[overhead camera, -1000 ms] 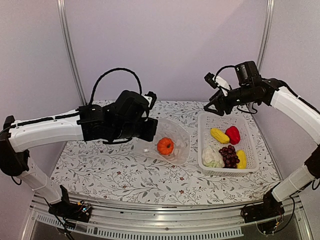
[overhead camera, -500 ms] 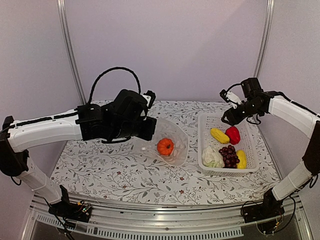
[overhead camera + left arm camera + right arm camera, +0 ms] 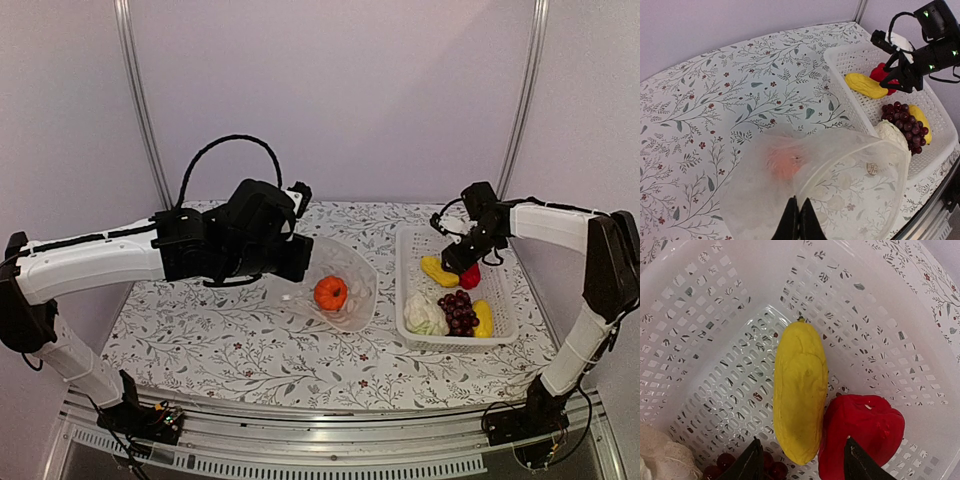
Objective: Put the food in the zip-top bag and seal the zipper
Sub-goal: Pick up the fake vegetable from the bin.
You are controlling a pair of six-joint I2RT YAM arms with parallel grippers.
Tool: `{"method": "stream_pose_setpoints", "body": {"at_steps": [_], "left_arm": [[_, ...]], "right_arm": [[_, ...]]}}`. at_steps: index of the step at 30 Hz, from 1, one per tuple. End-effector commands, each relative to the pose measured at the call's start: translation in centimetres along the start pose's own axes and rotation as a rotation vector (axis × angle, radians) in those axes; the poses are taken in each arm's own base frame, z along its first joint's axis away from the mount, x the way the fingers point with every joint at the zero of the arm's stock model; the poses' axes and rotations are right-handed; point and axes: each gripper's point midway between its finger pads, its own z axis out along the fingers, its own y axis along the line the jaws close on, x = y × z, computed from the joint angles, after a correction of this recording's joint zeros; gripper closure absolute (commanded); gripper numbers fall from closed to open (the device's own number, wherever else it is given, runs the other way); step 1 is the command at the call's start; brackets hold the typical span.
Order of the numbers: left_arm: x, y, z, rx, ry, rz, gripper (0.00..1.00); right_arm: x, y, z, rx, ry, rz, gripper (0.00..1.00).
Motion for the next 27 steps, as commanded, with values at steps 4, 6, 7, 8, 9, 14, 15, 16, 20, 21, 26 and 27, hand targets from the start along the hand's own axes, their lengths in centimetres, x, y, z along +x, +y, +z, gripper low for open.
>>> {"method": "stream_pose_setpoints", "body": {"at_steps": [4, 6, 7, 8, 9, 14, 15, 16, 20, 21, 26, 27], "left_arm": [[0.8, 0.9, 0.2, -0.011, 0.019, -0.011, 1.0], [0.8, 0.9, 0.2, -0.008, 0.019, -0.009, 1.0], [0.8, 0.9, 0.2, -0.008, 0.02, -0.008, 1.0], [0.9, 0.9, 0.2, -0.008, 0.02, -0.006, 1.0], [0.9, 0.9, 0.1, -0.007, 0.02, -0.003, 1.0], [0.9, 0.9, 0.2, -0.007, 0.019, 0.002, 1.0], [1.0, 0.9, 0.2, -0.005, 0.019, 0.002, 1.0], [1.0, 0.9, 0.2, -0.004, 0.021, 0.001, 1.0], [1.2, 0.8, 0.2, 0.004, 0.025, -0.004, 1.0], [1.2, 0.7, 0.3, 0.005, 0.025, -0.004, 1.0], [1.1, 0.7, 0.3, 0.009, 0.026, -0.006, 1.0], [1.1, 0.7, 0.3, 0.009, 0.025, -0.007, 1.0]], "right_arm": [[0.2, -3.3, 1.6, 0.131, 0.047, 0.039, 0.47], [0.4, -3.5, 1.8, 0.137, 0.053, 0.054, 0.47], [0.4, -3.6, 1.8, 0.142, 0.055, 0.06, 0.47], [0.5, -3.6, 1.9, 0.146, 0.058, 0.065, 0.47], [0.6, -3.8, 1.9, 0.152, 0.059, 0.067, 0.47], [0.6, -4.6, 1.9, 0.183, 0.062, 0.08, 0.47], [0.5, -4.9, 1.8, 0.19, 0.062, 0.086, 0.47], [0.5, -5.1, 1.8, 0.196, 0.064, 0.091, 0.47], [0.9, -5.8, 2.1, 0.216, 0.078, 0.111, 0.41], [1.0, -5.9, 2.2, 0.217, 0.081, 0.118, 0.39], [1.9, -6.4, 3.0, 0.211, 0.103, 0.149, 0.37], [2.0, -6.4, 3.1, 0.209, 0.108, 0.152, 0.37]]}}
